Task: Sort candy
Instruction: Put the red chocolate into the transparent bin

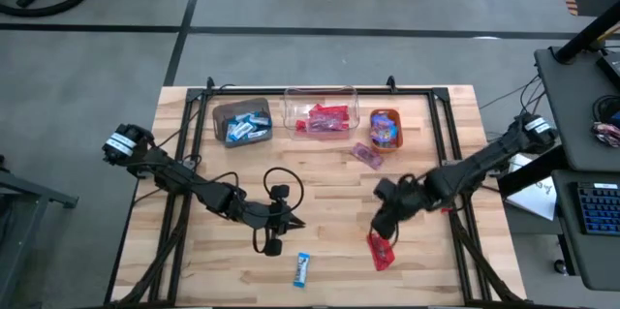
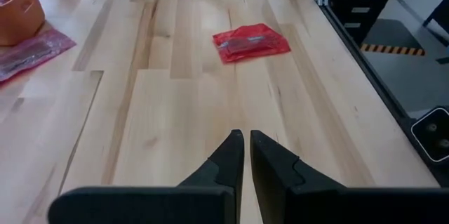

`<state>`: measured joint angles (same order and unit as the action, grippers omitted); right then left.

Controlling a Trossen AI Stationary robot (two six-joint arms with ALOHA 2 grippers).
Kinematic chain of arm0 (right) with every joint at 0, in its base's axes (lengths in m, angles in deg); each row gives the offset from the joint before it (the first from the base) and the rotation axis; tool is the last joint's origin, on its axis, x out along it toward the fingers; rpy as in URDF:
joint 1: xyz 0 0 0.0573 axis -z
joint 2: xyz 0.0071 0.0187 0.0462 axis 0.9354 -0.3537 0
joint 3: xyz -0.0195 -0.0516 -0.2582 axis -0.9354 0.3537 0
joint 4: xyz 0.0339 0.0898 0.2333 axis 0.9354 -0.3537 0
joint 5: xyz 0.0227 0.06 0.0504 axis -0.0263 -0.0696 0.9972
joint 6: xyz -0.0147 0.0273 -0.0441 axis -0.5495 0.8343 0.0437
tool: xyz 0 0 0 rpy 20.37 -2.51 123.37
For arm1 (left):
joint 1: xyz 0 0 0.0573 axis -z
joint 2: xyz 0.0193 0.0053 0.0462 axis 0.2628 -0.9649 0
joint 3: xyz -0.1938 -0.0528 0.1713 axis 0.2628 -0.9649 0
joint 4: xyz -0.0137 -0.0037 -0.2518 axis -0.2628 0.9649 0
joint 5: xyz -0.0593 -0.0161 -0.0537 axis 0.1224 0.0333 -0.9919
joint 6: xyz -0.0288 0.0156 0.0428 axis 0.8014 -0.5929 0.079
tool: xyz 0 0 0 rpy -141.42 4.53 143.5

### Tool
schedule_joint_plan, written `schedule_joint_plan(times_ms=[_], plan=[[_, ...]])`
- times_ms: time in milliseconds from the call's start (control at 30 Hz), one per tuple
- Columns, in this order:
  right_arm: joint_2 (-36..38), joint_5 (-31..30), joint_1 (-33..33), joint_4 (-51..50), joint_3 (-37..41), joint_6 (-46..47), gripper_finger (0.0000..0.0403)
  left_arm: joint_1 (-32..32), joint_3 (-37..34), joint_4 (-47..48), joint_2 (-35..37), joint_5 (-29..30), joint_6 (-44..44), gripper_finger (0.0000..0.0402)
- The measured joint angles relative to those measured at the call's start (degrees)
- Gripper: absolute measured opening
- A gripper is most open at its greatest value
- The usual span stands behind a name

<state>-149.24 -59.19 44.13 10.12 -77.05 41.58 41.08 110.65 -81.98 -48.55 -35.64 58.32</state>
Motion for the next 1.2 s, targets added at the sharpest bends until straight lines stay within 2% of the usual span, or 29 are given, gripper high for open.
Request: schedule_joint_plan(times_ms=[400, 667, 767, 967, 1200], plan=[[-13.0, 9.6, -8.7, 1.0, -1.6, 17.2, 0.0216, 0.0, 0.0, 0.1, 0.0, 0.0, -1.3, 0.0011], [-21.0, 10.2, -11.1, 1.0, -4.5, 23.2, 0.0216, 0.0, 0.0, -0.1, 0.0, 0.0, -1.3, 0.0011], [-23.3, 10.2, -11.1, 1.2, -5.8, 22.8, 0.0216, 0.0, 0.0, -3.1, 0.0, 0.0, -1.3, 0.0011], [-26.8, 9.7, -11.1, 1.3, -8.0, 21.8, 0.0212, 0.3, 0.0, -11.4, 1.8, -11.1, -5.6, 0.0011], [-29.1, 8.4, -11.1, 1.6, -8.1, 21.5, 0.0175, 0.4, 0.0, -19.9, 4.6, -12.4, -8.4, 0.0011]])
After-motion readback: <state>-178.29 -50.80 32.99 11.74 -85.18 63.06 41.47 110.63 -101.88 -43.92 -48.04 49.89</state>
